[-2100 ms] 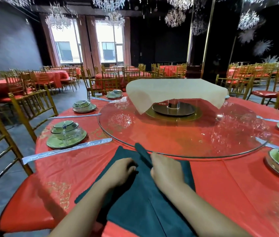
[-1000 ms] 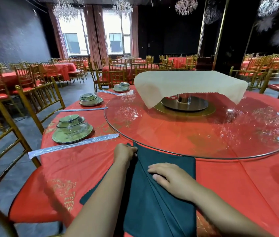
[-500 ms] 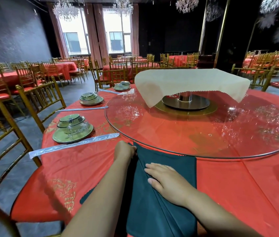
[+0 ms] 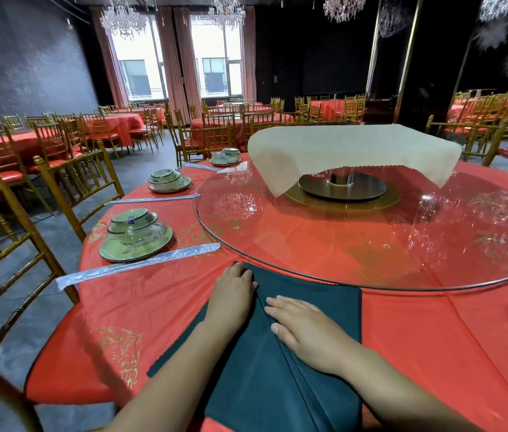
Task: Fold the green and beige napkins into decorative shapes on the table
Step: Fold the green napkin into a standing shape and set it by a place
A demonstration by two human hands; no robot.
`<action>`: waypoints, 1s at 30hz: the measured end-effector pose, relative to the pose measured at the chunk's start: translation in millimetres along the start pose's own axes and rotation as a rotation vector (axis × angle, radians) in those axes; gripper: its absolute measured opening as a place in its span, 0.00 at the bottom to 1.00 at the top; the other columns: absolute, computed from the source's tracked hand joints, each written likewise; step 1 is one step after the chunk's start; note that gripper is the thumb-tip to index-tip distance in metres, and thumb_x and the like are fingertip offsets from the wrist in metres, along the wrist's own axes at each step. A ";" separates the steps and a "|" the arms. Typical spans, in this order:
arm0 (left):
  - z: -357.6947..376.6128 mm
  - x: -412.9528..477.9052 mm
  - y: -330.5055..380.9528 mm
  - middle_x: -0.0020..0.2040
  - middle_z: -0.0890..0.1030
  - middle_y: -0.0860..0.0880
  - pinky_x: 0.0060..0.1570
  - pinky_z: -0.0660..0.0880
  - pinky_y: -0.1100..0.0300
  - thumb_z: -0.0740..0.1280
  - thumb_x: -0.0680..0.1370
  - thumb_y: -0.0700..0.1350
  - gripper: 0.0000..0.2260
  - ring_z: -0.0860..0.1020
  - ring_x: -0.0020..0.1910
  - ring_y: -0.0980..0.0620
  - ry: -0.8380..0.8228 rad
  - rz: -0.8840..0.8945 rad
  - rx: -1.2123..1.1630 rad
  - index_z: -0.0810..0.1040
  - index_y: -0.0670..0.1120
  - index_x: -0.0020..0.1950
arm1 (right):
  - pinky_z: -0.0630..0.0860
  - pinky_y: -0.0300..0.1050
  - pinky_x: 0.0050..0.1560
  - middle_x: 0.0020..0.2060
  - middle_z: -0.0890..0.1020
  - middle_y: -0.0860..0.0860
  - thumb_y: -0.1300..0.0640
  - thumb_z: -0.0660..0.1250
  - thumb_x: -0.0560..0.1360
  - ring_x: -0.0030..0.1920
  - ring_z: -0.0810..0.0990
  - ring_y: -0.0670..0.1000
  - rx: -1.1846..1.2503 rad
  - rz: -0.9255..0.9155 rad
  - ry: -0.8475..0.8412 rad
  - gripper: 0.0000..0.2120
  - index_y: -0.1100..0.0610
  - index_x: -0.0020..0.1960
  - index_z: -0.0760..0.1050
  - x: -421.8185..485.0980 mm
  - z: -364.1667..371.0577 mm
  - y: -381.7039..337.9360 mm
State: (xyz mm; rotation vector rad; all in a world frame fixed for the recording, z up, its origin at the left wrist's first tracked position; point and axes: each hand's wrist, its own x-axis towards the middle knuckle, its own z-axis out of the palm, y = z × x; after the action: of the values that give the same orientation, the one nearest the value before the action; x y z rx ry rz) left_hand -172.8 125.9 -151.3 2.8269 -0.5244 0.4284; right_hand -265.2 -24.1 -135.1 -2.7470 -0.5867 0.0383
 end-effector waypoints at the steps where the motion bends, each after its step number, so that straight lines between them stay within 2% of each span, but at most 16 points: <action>1: 0.6 -1.5 0.6 0.59 0.74 0.45 0.53 0.67 0.53 0.57 0.81 0.48 0.13 0.71 0.57 0.44 -0.003 0.005 0.020 0.76 0.42 0.54 | 0.44 0.36 0.71 0.75 0.57 0.45 0.33 0.37 0.70 0.75 0.50 0.43 -0.008 0.002 0.000 0.39 0.52 0.74 0.58 1.1 0.3 -0.5; 3: 0.3 -5.0 3.0 0.59 0.76 0.46 0.53 0.67 0.53 0.56 0.81 0.51 0.15 0.71 0.57 0.45 -0.009 0.020 0.048 0.76 0.42 0.53 | 0.44 0.37 0.72 0.75 0.57 0.45 0.45 0.48 0.81 0.75 0.50 0.43 -0.016 0.009 -0.003 0.24 0.52 0.74 0.58 1.9 0.5 -0.3; 4: 0.0 -6.0 4.1 0.59 0.76 0.47 0.53 0.66 0.53 0.55 0.81 0.53 0.16 0.71 0.57 0.45 -0.010 0.022 0.057 0.76 0.43 0.53 | 0.44 0.37 0.72 0.75 0.56 0.45 0.49 0.50 0.82 0.75 0.50 0.43 -0.010 0.009 0.000 0.22 0.53 0.74 0.58 2.0 0.6 -0.5; 10: -2.3 -7.5 7.1 0.58 0.76 0.49 0.52 0.66 0.55 0.54 0.81 0.54 0.17 0.70 0.57 0.47 -0.002 0.022 0.105 0.76 0.44 0.53 | 0.42 0.37 0.72 0.75 0.56 0.45 0.53 0.50 0.82 0.75 0.48 0.43 0.007 -0.017 0.002 0.21 0.53 0.74 0.58 5.2 4.6 2.5; 20: -6.6 -10.8 9.9 0.66 0.72 0.51 0.52 0.65 0.56 0.53 0.81 0.51 0.15 0.69 0.59 0.47 -0.011 0.056 0.119 0.73 0.46 0.60 | 0.42 0.35 0.71 0.75 0.57 0.45 0.54 0.50 0.82 0.75 0.49 0.42 0.057 -0.030 0.003 0.20 0.53 0.74 0.59 3.8 3.0 3.2; 24: -6.9 -11.1 10.3 0.58 0.76 0.53 0.50 0.63 0.57 0.52 0.82 0.53 0.16 0.69 0.57 0.49 -0.041 0.041 0.167 0.75 0.47 0.55 | 0.43 0.33 0.71 0.75 0.58 0.46 0.53 0.50 0.82 0.75 0.50 0.42 0.098 -0.015 0.006 0.20 0.54 0.74 0.59 2.1 0.6 3.6; 26: -6.9 -10.8 10.0 0.56 0.77 0.53 0.50 0.63 0.57 0.51 0.81 0.54 0.16 0.69 0.57 0.49 -0.055 0.035 0.164 0.75 0.47 0.55 | 0.42 0.33 0.71 0.75 0.58 0.45 0.48 0.46 0.81 0.74 0.50 0.41 0.056 0.001 0.016 0.23 0.53 0.74 0.59 -2.3 -0.5 3.5; 28: -6.6 -10.8 9.8 0.55 0.77 0.53 0.49 0.63 0.57 0.51 0.81 0.54 0.16 0.68 0.57 0.49 -0.063 0.031 0.150 0.75 0.47 0.53 | 0.39 0.33 0.70 0.75 0.57 0.45 0.36 0.33 0.71 0.75 0.49 0.42 -0.030 0.001 0.045 0.39 0.52 0.74 0.58 -10.3 -0.8 2.1; 30: -5.8 -11.2 9.9 0.54 0.77 0.53 0.48 0.62 0.57 0.51 0.81 0.54 0.16 0.68 0.56 0.49 -0.060 0.030 0.140 0.75 0.47 0.52 | 0.38 0.34 0.69 0.75 0.55 0.45 0.34 0.25 0.60 0.75 0.48 0.42 -0.069 0.020 0.038 0.50 0.52 0.74 0.57 -18.6 -0.1 1.9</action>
State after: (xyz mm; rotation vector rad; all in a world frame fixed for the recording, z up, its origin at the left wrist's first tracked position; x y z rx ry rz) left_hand -187.9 122.0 -147.8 2.9778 -0.5697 0.4022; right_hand -281.4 -33.3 -136.4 -2.8136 -0.5602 -0.0305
